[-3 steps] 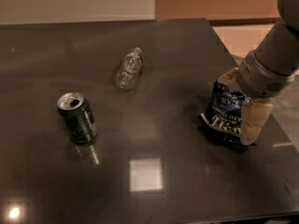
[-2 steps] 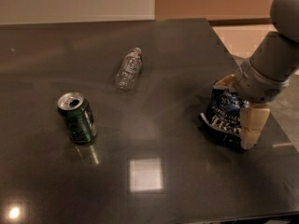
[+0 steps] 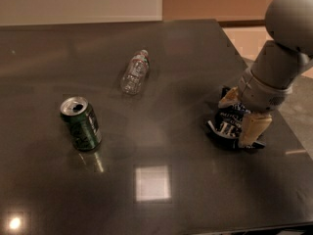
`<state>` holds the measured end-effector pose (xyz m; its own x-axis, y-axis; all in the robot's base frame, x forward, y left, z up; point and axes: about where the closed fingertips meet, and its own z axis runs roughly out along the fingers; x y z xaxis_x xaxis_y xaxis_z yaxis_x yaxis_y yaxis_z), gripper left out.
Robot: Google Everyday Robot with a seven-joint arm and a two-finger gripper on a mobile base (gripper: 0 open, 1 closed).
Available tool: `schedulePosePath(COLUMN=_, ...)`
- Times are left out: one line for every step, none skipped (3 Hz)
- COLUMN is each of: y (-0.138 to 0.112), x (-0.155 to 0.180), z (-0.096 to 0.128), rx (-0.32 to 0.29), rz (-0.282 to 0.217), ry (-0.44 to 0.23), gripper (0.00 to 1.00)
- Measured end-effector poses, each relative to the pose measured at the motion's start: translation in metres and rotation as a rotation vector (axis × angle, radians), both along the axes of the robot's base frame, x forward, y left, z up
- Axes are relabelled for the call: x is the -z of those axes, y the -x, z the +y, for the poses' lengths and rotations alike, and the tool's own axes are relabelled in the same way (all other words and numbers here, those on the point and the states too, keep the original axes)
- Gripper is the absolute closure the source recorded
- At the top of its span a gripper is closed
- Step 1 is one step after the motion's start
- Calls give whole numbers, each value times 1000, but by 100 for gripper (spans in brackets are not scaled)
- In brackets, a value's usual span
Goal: Move blue chip bag near water bottle
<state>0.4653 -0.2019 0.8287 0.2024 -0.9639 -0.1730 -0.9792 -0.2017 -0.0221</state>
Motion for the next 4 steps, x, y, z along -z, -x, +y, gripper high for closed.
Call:
schedulePosePath(y=-4, x=-5, z=5, rx=-17, rz=-1, ry=22, gripper=65)
schedulePosePath(y=-12, x=-18, z=18, rx=-32, rz=-24, ry=35, gripper=88)
schedulePosePath(y=-29, x=-33, z=37, rx=-47, rz=-52, ry=30, gripper=100)
schedulePosePath(y=-55, x=-43, z=64, rx=-64, rz=-83, ry=2, gripper=100)
